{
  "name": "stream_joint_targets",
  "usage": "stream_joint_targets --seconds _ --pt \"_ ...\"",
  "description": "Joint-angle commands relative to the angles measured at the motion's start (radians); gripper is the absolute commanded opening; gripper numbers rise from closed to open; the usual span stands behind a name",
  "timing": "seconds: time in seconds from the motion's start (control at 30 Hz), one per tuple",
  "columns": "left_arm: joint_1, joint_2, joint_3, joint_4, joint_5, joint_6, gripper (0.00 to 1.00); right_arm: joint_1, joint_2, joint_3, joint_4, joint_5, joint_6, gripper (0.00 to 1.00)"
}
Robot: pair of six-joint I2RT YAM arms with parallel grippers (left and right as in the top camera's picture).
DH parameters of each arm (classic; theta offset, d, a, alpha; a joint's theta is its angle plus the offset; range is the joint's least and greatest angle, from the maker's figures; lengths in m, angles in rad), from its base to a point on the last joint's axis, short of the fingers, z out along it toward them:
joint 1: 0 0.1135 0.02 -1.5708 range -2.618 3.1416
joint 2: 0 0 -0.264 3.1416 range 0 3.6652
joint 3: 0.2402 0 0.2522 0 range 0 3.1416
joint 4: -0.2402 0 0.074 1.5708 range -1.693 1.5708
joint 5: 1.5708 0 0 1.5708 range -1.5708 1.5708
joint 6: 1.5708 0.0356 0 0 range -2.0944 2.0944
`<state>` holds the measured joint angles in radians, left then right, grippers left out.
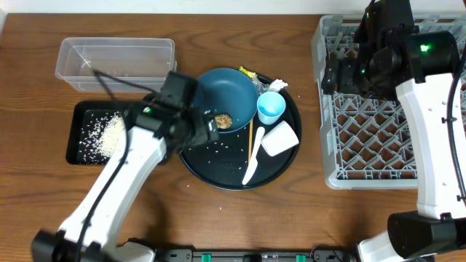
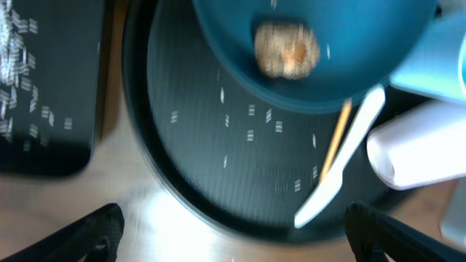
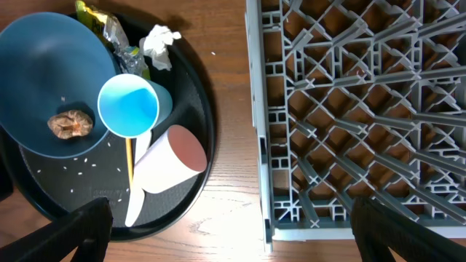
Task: Sort waste into correct bins and load items into the dishwasher rack
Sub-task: 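Reach the left gripper to the blue bowl and grasp its rim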
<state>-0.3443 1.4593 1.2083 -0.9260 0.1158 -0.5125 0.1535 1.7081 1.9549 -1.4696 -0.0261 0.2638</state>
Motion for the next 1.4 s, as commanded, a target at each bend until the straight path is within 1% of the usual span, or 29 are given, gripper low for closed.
stream_joint_targets --seconds 0.0,0.27,0.37,0.4,0.43,0.7,0.77,0.8,0.97,1.03,1.1,1.23,1.37 --pt "-0.003 0.075 0.031 0.045 -0.076 -0.044 0.98 -0.002 -0.011 0.007 0.0 0.0 0.012 0.99" --pt "-0.003 0.222 0.031 0.182 -0.075 -0.154 0.98 -0.002 -0.011 0.007 0.0 0.0 0.013 0.99" --pt "-0.003 0.262 0.031 0.212 -0.075 -0.195 0.98 -0.002 -0.011 0.007 0.0 0.0 0.013 0.99" --pt "-0.003 0.275 0.031 0.217 -0.075 -0.208 0.97 -0.002 -0.011 0.007 0.0 0.0 0.012 0.99" --pt "-0.003 0.293 0.031 0.222 -0.074 -0.221 0.94 -0.002 -0.011 0.007 0.0 0.0 0.012 0.99" --pt "-0.004 0.386 0.031 0.245 -0.045 -0.227 0.93 -0.002 -0.011 0.007 0.0 0.0 0.013 0.99" --pt "-0.004 0.399 0.031 0.247 -0.045 -0.227 0.87 -0.002 -0.011 0.007 0.0 0.0 0.012 0.99" --pt "-0.004 0.407 0.031 0.248 -0.045 -0.227 0.81 -0.002 -0.011 0.007 0.0 0.0 0.013 0.99" --pt "-0.004 0.416 0.03 0.26 -0.045 -0.226 0.7 -0.002 -0.011 0.007 0.0 0.0 0.013 0.99" --pt "-0.004 0.416 0.03 0.269 -0.045 -0.227 0.6 -0.002 -0.011 0.007 0.0 0.0 0.012 0.99" --pt "-0.004 0.416 0.028 0.274 -0.045 -0.227 0.54 -0.002 -0.011 0.007 0.0 0.0 0.012 0.99" --pt "-0.004 0.416 0.023 0.278 -0.046 -0.226 0.38 -0.002 -0.011 0.007 0.0 0.0 0.013 0.99" --pt "-0.004 0.417 0.019 0.283 -0.046 -0.226 0.29 -0.002 -0.011 0.007 0.0 0.0 0.012 0.99"
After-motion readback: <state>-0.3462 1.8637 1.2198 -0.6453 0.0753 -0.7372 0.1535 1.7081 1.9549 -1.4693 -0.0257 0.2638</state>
